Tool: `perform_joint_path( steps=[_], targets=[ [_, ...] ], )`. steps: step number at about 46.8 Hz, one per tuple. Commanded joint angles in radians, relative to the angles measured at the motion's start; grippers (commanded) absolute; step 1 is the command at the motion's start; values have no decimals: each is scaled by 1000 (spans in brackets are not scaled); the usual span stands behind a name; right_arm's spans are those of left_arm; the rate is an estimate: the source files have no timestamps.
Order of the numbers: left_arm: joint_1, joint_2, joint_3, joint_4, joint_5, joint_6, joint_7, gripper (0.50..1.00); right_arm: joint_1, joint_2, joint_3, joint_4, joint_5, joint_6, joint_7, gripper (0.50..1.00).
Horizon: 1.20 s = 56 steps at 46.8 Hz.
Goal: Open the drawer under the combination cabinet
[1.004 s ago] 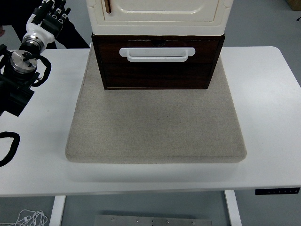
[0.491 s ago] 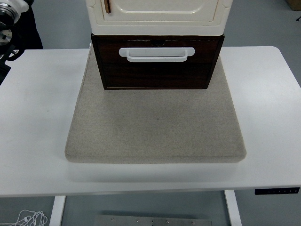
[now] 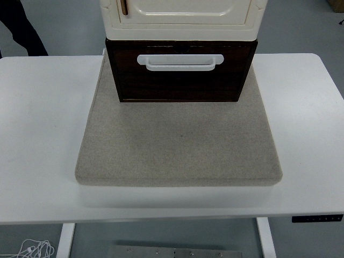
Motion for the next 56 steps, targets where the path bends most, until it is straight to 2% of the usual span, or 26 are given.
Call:
perform_joint_path(
  steps=[1, 7, 18, 34, 43, 56],
  targets=[
    [-43, 2, 0, -31, 65, 2, 0, 1000, 0, 0, 0, 0, 0, 0, 0, 928],
    [-100, 0, 2, -72, 128, 0, 1, 1000, 0, 0, 0, 0, 0, 0, 0, 928],
    [-143, 26, 20, -264, 230, 2, 11, 1000, 0, 0, 0, 0, 0, 0, 0, 926],
    [-235, 42, 253, -541, 253, 10, 11, 1000, 0, 0, 0, 0, 0, 0, 0, 926],
    [-272, 28, 339, -664, 328, 11, 15, 1000, 0, 0, 0, 0, 0, 0, 0, 926],
    [-270, -10, 529, -844, 369, 13, 81, 1000, 0, 0, 0, 0, 0, 0, 0, 926]
  ],
)
